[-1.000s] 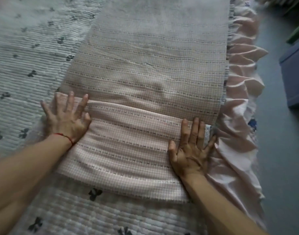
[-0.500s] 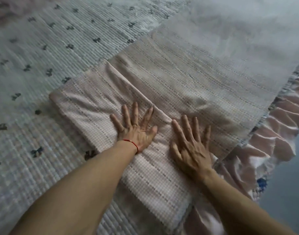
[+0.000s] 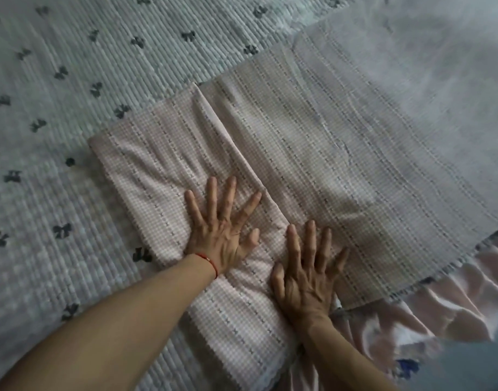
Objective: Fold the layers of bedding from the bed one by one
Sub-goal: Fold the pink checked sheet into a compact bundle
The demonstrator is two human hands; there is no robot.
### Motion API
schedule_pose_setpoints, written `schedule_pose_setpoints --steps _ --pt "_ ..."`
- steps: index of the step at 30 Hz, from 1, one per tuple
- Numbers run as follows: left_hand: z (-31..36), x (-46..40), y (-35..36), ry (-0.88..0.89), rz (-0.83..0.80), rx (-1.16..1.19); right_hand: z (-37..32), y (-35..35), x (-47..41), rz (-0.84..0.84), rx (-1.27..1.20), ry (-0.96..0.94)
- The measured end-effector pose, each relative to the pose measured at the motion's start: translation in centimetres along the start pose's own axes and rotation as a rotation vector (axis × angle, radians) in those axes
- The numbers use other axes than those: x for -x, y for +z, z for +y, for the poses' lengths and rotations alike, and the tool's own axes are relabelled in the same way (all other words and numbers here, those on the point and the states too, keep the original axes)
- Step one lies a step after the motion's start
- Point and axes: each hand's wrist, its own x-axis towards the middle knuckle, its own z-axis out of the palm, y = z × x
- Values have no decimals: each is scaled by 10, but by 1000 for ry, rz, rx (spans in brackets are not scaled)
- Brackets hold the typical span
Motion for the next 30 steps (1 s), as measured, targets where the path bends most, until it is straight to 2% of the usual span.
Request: schedule_pose_setpoints --steps 5,7,10,13,16,19,21,24,28,30 --pt "4 0 -6 -45 -116 -91 -2 -3 2 -112 -77 -12" --pt "10 -2 -11 -104 -150 -134 3 -7 -4 -164 -97 -71" --pt "20 -3 -23 -190 -253 -58 9 -21 -2 -213 -101 -165" --pt "47 2 -39 -359 -285 108 20 -43 0 -243 -66 -322" --pt "67 14 -49 -544 -263 206 21 -67 -30 -200 -82 -571" --pt "54 34 -43 -847 -209 250 7 -73 -85 -253 -75 -820" --pt "39 47 -31 -981 -221 330 11 -68 -103 -284 -53 -898" --pt "27 54 -11 -955 -264 412 26 -46 -106 -267 -19 -899" --pt "30 52 -8 -948 -293 407 27 -37 -104 -210 3 -919" --pt "29 53 -1 -936 -246 416 26 -30 -108 -197 -2 -921"
